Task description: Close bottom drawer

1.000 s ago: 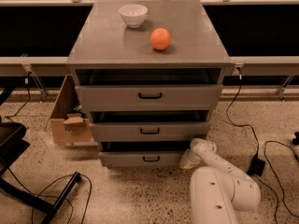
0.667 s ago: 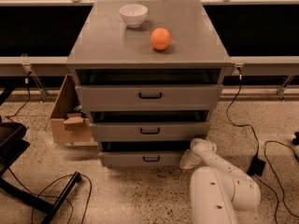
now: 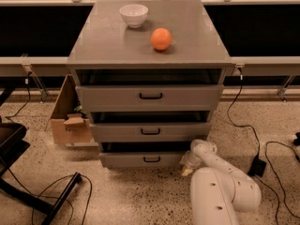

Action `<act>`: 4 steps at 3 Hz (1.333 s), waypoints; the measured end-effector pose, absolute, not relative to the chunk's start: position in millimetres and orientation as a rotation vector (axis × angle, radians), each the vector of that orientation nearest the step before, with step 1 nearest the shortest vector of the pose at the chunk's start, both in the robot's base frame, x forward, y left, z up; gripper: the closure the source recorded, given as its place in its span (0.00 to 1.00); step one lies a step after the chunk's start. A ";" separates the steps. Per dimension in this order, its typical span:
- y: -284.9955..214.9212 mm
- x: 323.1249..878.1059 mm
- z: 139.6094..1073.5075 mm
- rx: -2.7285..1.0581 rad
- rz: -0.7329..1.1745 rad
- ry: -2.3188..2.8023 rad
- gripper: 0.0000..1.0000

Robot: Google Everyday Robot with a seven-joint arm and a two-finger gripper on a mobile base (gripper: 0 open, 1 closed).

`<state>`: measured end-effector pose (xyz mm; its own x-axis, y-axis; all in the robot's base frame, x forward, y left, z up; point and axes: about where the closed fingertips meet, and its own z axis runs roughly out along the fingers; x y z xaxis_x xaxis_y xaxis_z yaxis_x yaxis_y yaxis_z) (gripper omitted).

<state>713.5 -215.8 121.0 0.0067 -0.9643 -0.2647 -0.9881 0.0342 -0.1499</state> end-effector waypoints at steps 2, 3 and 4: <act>-215.8 713.4 120.9 -1.995 0.115 2.023 0.00; -215.8 713.4 120.9 -1.995 0.115 2.023 0.18; -217.6 708.2 121.6 -2.000 0.108 2.031 0.41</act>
Offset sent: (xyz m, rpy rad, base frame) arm 0.0000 0.0000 0.0000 0.0000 0.0000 0.0000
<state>708.2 -217.6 121.6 0.0040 -0.9669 -0.2550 -0.9885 0.0347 -0.1471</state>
